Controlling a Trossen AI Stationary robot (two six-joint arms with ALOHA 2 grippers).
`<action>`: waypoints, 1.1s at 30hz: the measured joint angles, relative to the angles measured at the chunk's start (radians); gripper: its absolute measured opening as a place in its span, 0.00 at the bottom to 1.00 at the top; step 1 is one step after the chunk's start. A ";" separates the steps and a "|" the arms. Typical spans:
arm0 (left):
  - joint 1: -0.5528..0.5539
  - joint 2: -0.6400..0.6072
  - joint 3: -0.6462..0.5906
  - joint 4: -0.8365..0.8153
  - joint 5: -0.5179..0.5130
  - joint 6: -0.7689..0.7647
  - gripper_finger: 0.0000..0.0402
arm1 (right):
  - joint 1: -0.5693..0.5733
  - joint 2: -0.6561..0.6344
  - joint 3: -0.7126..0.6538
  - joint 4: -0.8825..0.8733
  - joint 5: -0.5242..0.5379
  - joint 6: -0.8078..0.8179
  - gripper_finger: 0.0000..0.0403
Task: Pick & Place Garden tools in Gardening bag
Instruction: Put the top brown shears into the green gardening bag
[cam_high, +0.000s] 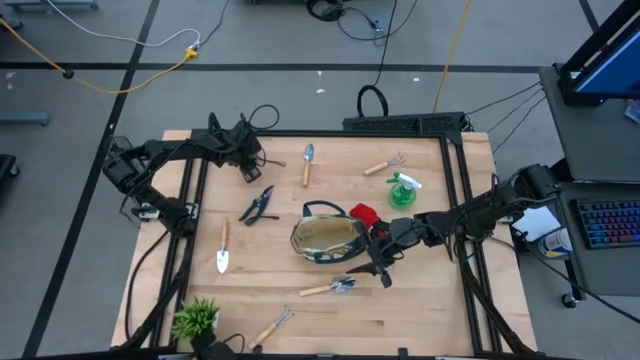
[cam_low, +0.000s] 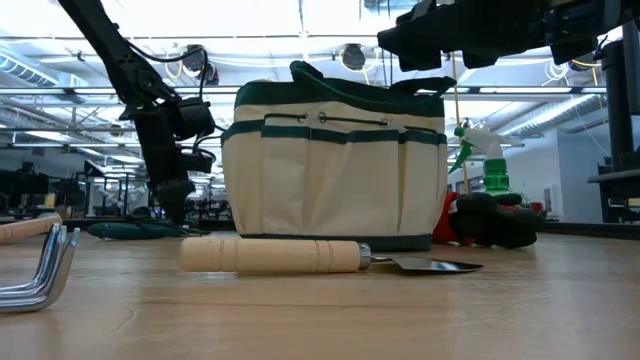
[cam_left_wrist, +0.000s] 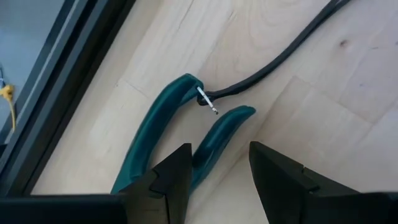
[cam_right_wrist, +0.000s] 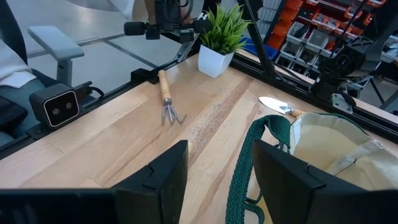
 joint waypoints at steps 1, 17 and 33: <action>0.000 0.000 0.000 0.000 -0.006 -0.013 0.41 | 0.000 0.000 0.000 0.000 0.000 0.000 0.42; -0.007 0.079 0.003 0.098 -0.032 0.043 0.40 | 0.000 0.000 0.000 -0.001 0.000 0.000 0.42; -0.035 0.050 -0.002 0.086 -0.046 -0.015 0.10 | 0.000 0.000 0.000 -0.001 0.000 -0.002 0.42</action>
